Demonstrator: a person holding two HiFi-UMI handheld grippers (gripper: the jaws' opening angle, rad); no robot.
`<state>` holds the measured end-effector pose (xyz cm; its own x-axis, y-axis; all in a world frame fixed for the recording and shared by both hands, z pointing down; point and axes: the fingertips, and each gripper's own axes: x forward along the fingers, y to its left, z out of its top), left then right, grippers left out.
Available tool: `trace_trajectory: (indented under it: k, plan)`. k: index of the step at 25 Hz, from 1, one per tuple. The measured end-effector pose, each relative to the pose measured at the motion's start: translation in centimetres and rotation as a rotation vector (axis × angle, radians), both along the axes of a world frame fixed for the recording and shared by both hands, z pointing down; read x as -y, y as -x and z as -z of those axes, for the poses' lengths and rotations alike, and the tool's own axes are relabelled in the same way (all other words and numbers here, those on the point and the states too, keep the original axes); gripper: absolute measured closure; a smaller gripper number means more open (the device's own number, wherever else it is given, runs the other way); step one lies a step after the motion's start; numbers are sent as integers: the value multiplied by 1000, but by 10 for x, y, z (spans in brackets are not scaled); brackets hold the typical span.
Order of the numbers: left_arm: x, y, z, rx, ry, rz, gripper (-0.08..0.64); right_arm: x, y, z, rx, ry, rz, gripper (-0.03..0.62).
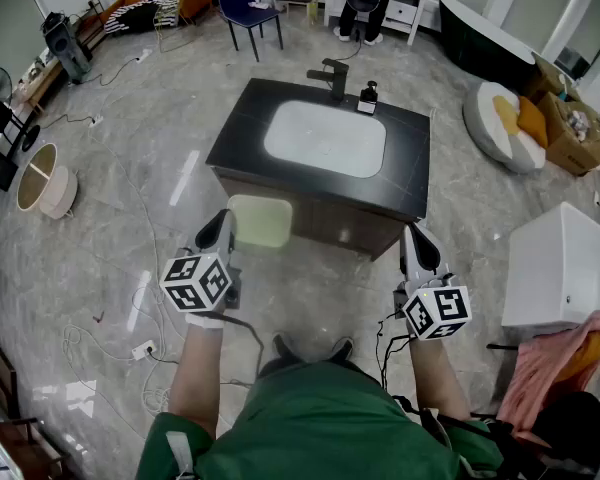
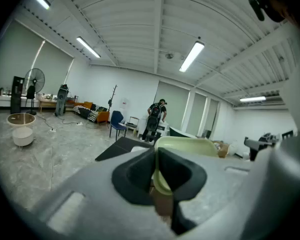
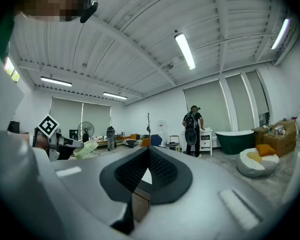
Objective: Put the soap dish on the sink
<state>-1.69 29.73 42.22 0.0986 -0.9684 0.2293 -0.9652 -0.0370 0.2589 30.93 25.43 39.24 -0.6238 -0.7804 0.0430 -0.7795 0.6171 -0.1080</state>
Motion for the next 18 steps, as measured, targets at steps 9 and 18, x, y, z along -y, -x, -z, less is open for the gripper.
trace_trajectory:
  k: [9, 18]
  plan:
    - [-3, 19, -1, -15, -7, -3, 541, -1, 25, -2, -15, 8, 15, 594]
    - [-40, 110, 0, -27, -47, 62, 541, -12, 109, 12, -6, -34, 42, 594]
